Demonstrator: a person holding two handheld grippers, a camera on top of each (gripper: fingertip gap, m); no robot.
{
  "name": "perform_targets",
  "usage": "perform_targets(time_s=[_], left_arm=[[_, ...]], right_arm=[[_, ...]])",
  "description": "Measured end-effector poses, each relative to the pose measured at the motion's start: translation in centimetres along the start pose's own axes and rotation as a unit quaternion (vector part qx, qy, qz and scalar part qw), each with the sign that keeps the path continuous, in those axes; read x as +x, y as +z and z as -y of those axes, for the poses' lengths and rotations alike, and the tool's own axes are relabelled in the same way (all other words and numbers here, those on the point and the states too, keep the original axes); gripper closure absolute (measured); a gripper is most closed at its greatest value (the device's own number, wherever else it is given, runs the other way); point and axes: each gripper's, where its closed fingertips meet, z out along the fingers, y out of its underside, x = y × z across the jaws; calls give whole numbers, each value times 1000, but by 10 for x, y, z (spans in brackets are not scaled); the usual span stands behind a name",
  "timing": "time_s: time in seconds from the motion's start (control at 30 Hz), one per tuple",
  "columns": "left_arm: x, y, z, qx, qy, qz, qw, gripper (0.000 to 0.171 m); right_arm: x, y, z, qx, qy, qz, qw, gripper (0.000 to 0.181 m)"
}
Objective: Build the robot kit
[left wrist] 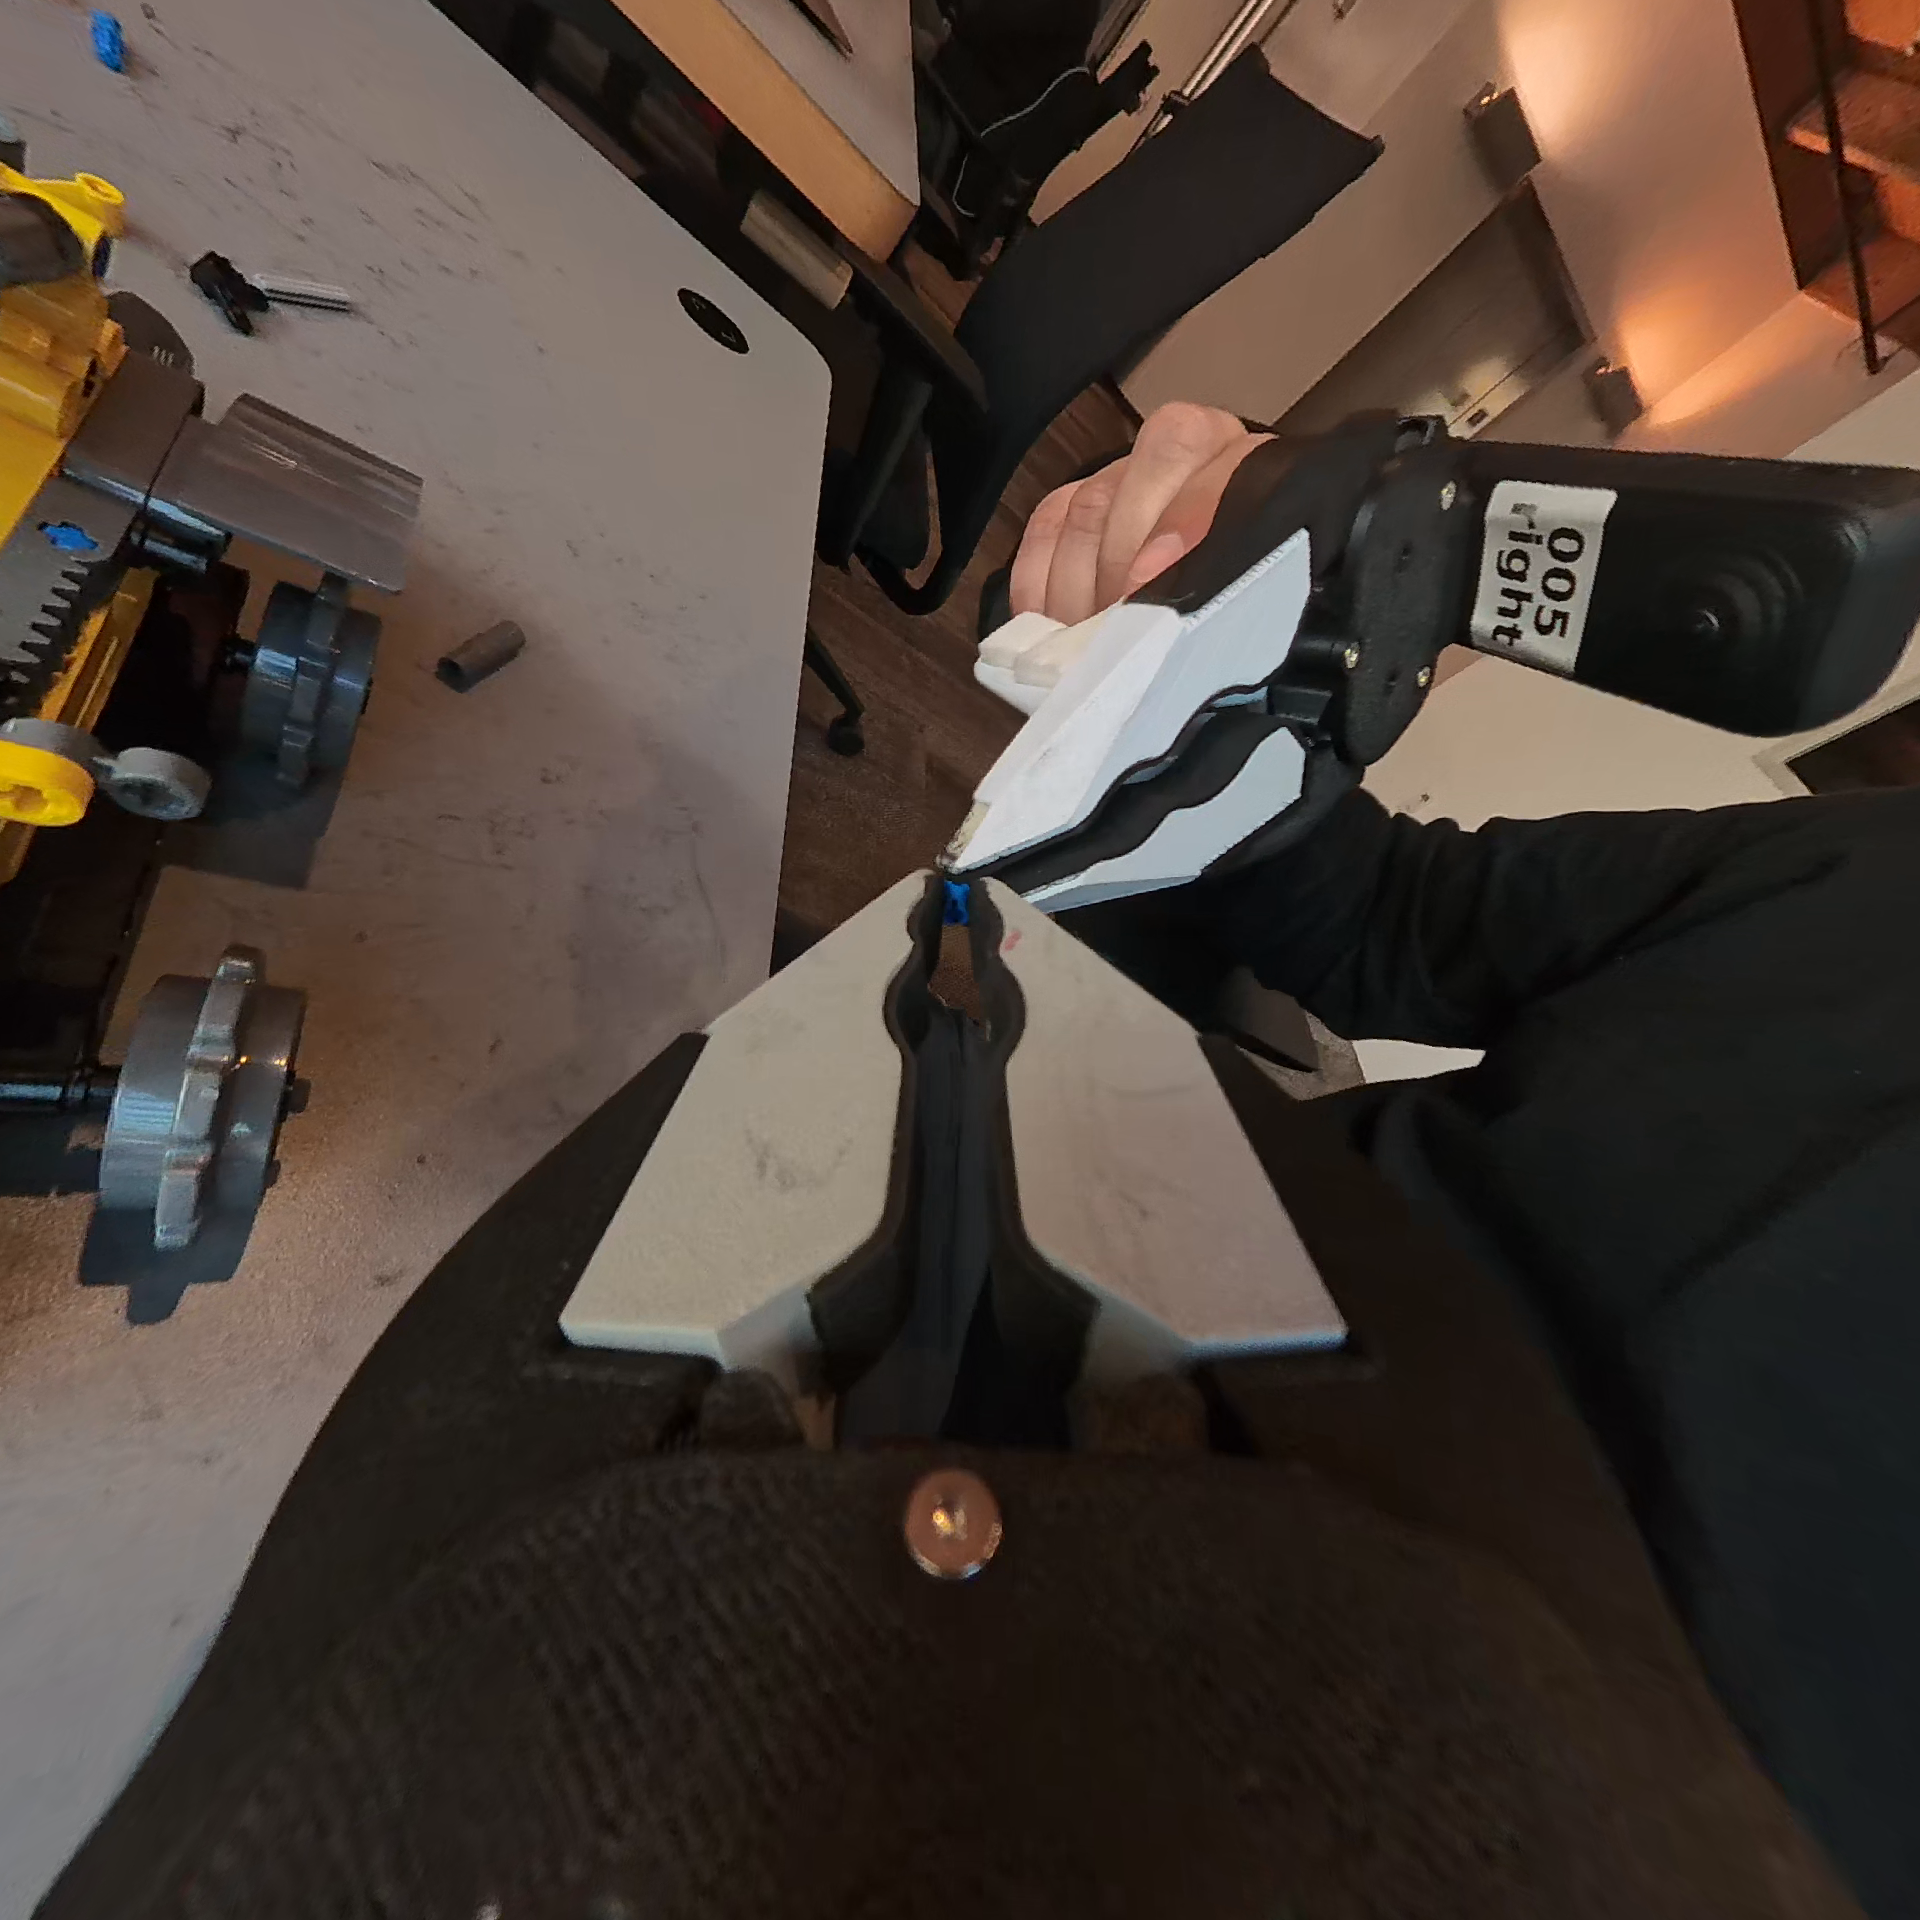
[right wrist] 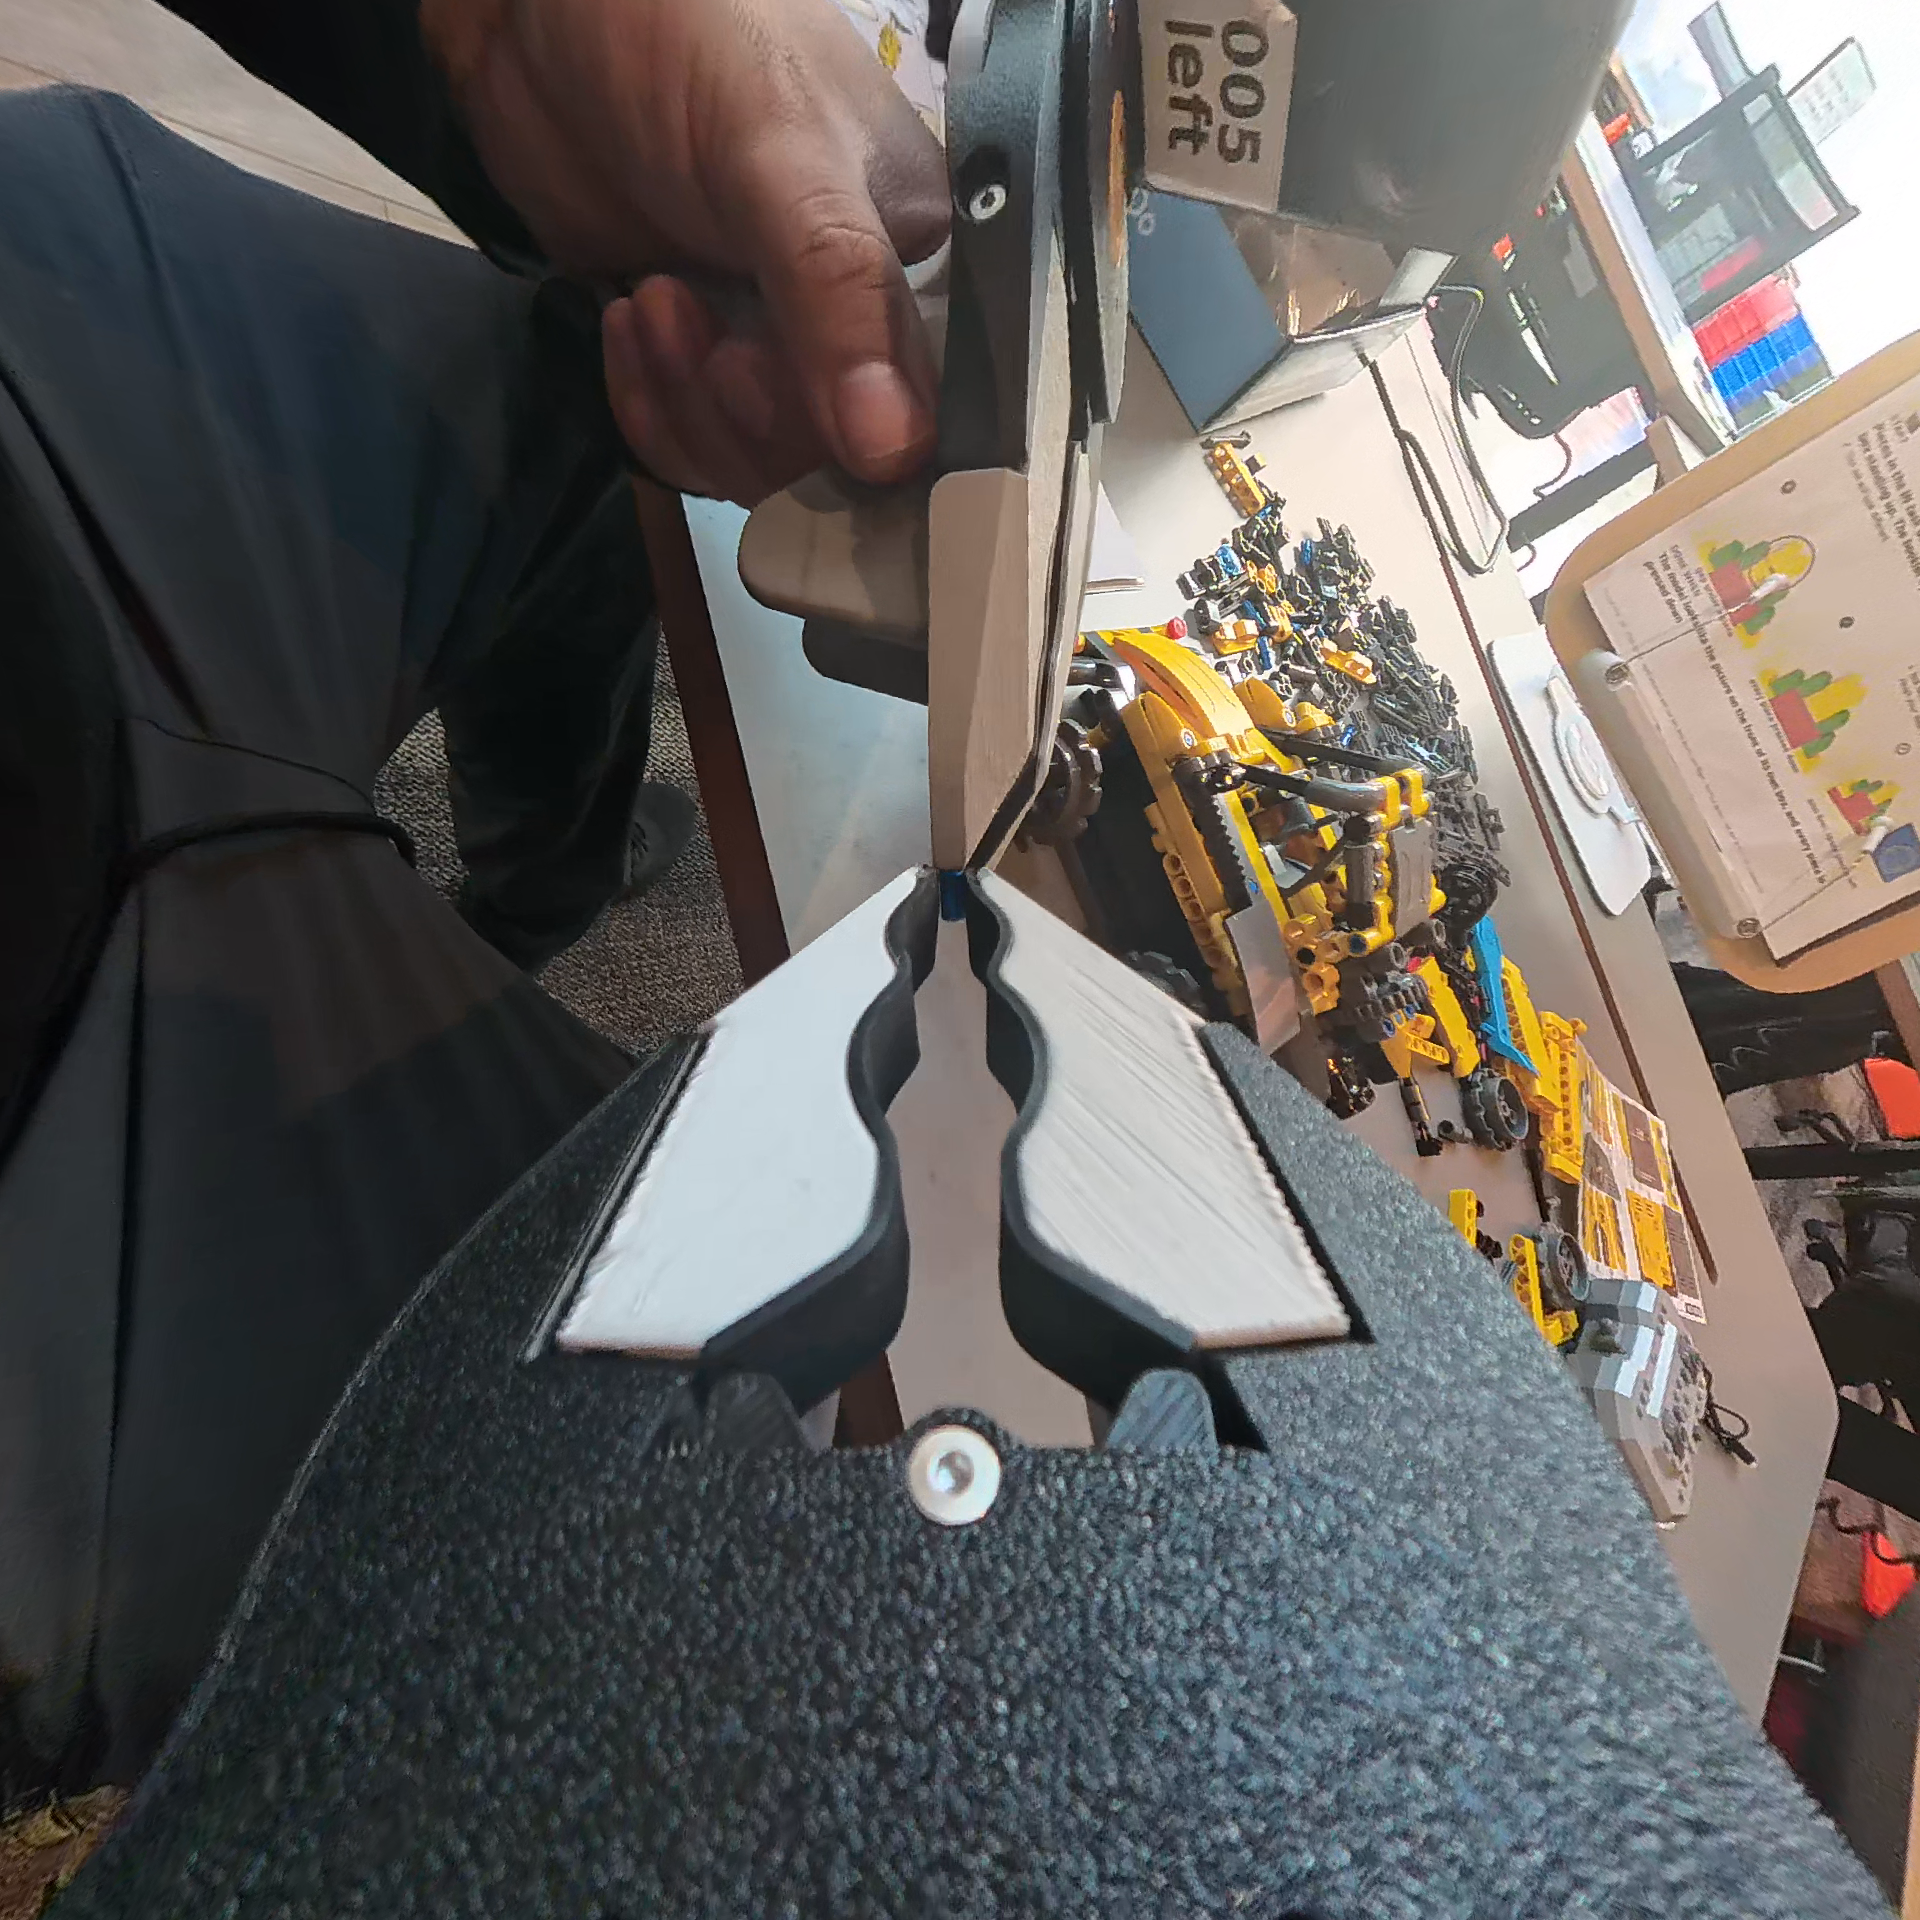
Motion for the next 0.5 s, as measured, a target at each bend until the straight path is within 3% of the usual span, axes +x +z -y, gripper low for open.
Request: perform_targets(time_s=[0.5], left_arm=[[-2,0,-1,0,5,6,1000,170]], right_arm=[[2,0,-1,-3,-2,-8,1000,179]])
